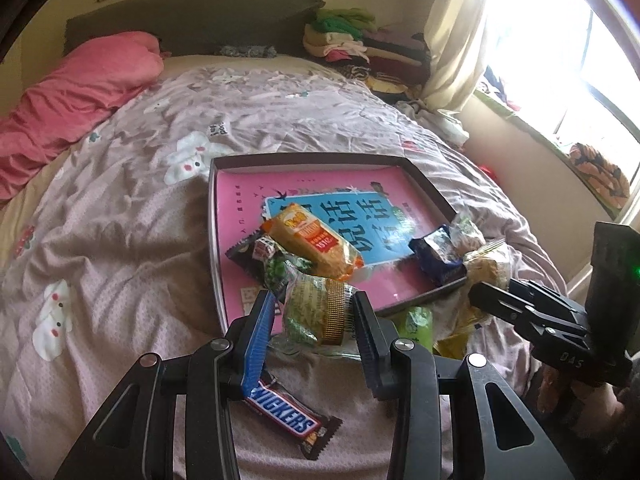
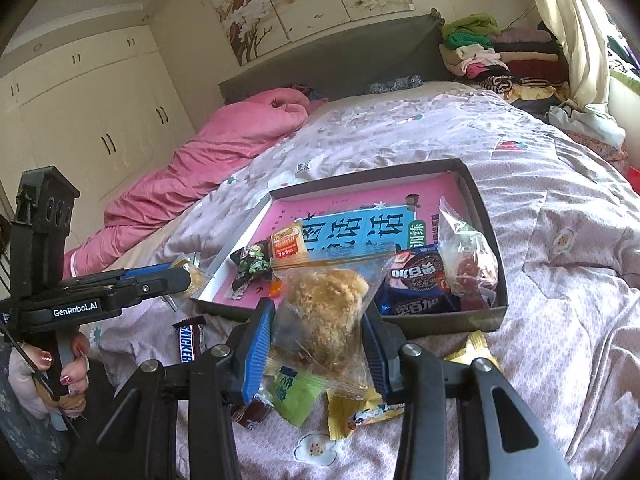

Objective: Organize snacks
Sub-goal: 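Lift and carry the cake pack and floss bread bag over the pink tray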

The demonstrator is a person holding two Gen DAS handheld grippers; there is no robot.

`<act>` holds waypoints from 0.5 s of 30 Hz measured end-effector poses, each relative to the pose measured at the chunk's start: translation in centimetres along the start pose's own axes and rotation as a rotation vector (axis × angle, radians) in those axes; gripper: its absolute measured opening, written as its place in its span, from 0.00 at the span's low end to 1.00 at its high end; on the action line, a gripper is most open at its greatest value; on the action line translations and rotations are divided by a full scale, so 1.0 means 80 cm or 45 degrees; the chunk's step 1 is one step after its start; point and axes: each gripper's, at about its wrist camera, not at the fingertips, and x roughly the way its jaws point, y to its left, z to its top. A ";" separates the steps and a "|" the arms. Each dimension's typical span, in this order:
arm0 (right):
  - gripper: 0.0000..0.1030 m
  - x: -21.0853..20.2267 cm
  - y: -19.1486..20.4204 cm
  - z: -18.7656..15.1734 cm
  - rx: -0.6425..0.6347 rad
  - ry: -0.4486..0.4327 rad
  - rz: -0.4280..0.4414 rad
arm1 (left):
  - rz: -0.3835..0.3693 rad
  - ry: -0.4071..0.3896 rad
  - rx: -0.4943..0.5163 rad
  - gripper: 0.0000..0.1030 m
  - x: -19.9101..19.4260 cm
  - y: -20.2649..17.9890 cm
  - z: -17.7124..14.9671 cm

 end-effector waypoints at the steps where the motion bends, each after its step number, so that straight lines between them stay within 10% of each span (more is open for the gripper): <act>1: 0.42 0.001 -0.001 0.001 0.001 -0.002 -0.004 | 0.003 -0.004 -0.002 0.40 0.001 0.001 0.001; 15: 0.42 0.011 -0.008 0.016 -0.004 -0.045 -0.050 | 0.043 -0.029 -0.138 0.40 0.032 0.029 0.015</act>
